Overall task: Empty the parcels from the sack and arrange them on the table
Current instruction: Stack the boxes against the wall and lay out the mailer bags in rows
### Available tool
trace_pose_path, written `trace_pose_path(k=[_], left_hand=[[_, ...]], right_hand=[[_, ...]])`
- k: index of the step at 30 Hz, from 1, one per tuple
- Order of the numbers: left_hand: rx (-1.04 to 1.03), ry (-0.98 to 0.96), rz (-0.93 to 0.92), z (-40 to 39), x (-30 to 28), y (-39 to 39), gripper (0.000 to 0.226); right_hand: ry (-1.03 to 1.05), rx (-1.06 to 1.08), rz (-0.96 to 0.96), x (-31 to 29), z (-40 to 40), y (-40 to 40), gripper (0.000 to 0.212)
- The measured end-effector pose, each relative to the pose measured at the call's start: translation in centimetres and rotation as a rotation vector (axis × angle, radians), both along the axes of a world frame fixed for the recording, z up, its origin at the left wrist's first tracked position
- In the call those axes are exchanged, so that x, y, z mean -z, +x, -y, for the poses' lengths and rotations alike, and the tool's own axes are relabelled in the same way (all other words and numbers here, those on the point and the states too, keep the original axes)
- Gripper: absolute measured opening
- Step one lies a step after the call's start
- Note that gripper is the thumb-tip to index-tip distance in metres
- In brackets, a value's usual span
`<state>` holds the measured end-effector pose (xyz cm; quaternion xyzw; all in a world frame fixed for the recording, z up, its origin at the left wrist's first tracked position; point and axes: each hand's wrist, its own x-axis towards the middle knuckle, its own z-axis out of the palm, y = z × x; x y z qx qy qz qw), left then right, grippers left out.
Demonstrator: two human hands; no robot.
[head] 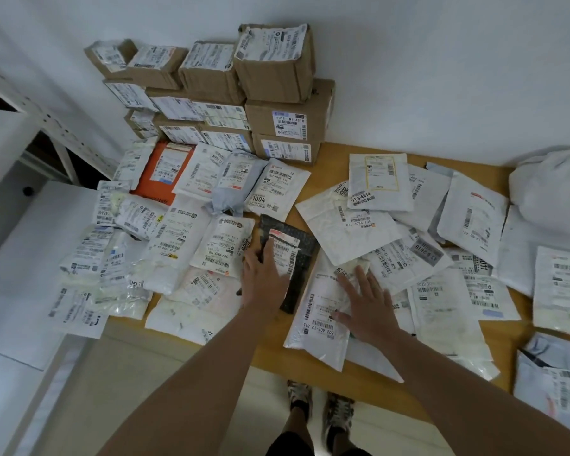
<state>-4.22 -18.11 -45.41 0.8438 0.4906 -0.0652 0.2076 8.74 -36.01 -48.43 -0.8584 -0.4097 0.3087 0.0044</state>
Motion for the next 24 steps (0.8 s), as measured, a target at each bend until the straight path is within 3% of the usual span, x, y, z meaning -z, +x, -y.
trace_pose_path(k=[8,11,16,21,24], left_hand=[[0.095,0.052,-0.096,-3.3,0.1,-0.5,0.085],[0.074,0.078,-0.101,-3.0,0.4,-0.9,0.088],[0.198,0.15,0.103,-0.1,1.2,-3.1,0.056],[0.359,-0.097,0.139,3.6,2.3,-5.5,0.041],[0.158,-0.419,0.25,5.4,2.2,-5.4,0.049]], right_hand=[[0.018,0.073,0.007,0.1,-0.2,-0.6,0.089],[0.115,0.123,0.088,0.2,0.1,-2.0,0.086],[0.16,0.316,0.09,1.0,-0.5,-6.8,0.103],[0.234,0.394,0.049,2.0,-0.9,-8.5,0.108],[0.288,0.433,0.016,2.5,-0.4,-9.4,0.1]])
